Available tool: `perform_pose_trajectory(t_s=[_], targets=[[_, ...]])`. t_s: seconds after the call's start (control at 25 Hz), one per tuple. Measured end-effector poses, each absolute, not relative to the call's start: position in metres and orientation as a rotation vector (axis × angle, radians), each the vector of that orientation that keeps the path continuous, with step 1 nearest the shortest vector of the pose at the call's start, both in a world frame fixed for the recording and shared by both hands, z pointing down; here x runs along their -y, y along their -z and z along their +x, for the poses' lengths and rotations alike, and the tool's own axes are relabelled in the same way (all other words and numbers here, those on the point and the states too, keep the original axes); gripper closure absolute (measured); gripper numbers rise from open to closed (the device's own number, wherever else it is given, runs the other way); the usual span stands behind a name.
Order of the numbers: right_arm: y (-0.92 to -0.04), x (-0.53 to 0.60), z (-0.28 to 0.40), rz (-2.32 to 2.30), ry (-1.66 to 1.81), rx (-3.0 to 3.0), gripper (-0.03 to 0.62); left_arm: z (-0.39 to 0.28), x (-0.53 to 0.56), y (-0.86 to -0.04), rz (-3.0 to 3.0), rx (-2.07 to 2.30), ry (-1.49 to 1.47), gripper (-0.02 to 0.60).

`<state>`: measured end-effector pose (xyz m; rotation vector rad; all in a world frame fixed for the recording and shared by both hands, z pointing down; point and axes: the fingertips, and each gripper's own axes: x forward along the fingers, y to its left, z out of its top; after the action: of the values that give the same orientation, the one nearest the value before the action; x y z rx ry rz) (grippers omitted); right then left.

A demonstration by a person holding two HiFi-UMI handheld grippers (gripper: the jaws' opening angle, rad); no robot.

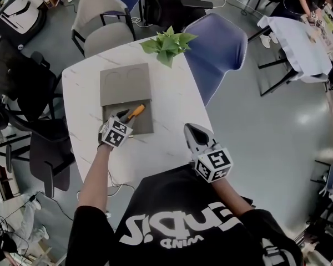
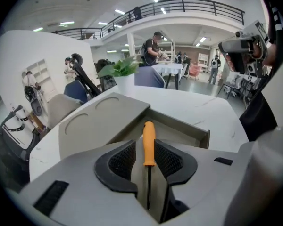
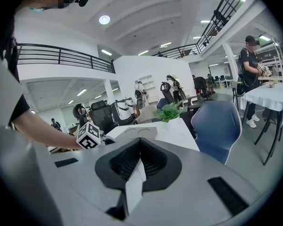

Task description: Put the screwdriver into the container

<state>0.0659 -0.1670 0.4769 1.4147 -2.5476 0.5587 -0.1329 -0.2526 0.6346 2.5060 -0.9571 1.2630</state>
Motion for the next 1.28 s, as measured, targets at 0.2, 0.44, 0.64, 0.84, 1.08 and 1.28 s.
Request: perform_pose_trajectory(t_s=[0.2,0.44,0.64,0.84,1.08,1.28], targets=[[-0.474,0.168,0.061,1.384,-0.546,2.570,0.582,-0.142,0.253,-0.582,2.545,1.126,-1.128,0.562],[-0.471,0.168,0.051,1.331,-0.529,2.609,0.582,-0.138,0.224,-0.499,2.605,1.263,-0.835,0.568],[-0.466,0.165,0.042,1.284,-0.499,2.639,0.582,-0.137,0.186,-0.449,2.617,1.411,-0.573,0.568],[-0.456,0.162,0.034,1.246,-0.429,2.680,0.582,-0.144,0.151,-0.432,2.541,1.578,-0.367,0.568],[-0.448,0.159,0.021,1.190,-0.359,2.739,0.582,-0.158,0.118,-0.437,2.459,1.763,-0.209,0.568],[-0.450,0.159,0.016,1.166,-0.317,2.747,0.582,-0.161,0.108,-0.446,2.412,1.809,-0.166,0.568]])
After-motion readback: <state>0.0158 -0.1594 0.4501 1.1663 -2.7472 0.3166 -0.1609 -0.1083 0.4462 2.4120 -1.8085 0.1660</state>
